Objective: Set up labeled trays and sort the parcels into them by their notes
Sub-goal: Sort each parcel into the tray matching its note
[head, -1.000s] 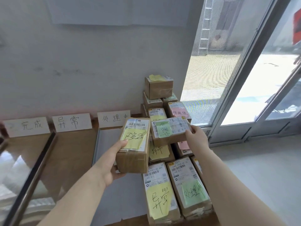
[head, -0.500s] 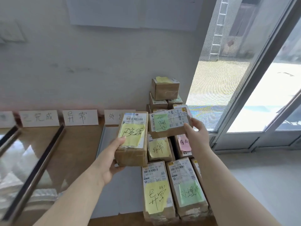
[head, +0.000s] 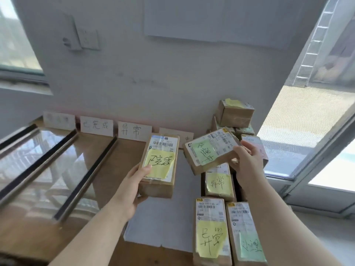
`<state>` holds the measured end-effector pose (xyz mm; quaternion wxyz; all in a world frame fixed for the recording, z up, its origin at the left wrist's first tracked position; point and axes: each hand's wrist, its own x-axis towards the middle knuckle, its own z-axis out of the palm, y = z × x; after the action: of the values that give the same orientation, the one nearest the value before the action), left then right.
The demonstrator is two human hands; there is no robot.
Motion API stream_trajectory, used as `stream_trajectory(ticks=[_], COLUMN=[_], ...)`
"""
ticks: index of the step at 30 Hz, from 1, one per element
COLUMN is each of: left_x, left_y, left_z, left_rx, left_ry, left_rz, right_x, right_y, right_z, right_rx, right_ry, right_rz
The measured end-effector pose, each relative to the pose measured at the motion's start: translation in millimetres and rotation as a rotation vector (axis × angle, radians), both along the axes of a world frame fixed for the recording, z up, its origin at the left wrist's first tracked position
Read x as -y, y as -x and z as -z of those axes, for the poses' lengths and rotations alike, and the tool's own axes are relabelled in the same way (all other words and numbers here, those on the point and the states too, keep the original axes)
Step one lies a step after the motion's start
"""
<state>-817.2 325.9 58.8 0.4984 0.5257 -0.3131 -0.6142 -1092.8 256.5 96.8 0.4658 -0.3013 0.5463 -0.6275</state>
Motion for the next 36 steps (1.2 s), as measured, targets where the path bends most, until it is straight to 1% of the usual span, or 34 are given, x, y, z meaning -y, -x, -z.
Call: stream_trajectory(ticks=[3,6,11,13,16,20,23,29,34,36], left_x=[2.6,8.3,20.2,27.2,39.7,50.2,59.6,75.6,80.6,83.4], left_y=[-25.9,-56.1,-129.0,-160.8,-201.4,-232.3,-248.9,-271.5,-274.3,-273.8], left_z=[4.4,7.7,13.7,16.1,21.2,24.5,28.7,38.0,48.7,52.9], left_rx=[-0.035,-0.094,-0.072,-0.065,-0.064,-0.059,-0.078,-0.053,-0.052,-0.055], left_ry=[-0.013,-0.054,-0.076,-0.083,-0.1,-0.111,-0.13,-0.13,-0.151,-0.173], left_rz=[-0.021,-0.02,0.064,0.088,0.134,0.227,0.193,0.179,0.17,0.18], right_x=[9.3,15.3,27.3,32.7,38.9,40.5,35.9,32.6,26.9,24.4], right_y=[-30.5,-65.2,-127.0,-156.4,-205.4,-267.3,-301.6,-327.8,-333.7,-332.1], right_z=[-0.6,5.7,11.7,14.3,19.7,32.0,36.1,39.5,49.9,55.1], right_rx=[-0.016,-0.002,0.113,0.101,0.033,0.024,-0.001,-0.032,0.033,0.049], right_ry=[-0.029,-0.043,-0.022,-0.029,-0.063,-0.15,-0.25,-0.285,-0.301,-0.303], right_rz=[-0.07,-0.092,0.012,0.027,0.028,0.02,0.054,-0.042,-0.255,-0.305])
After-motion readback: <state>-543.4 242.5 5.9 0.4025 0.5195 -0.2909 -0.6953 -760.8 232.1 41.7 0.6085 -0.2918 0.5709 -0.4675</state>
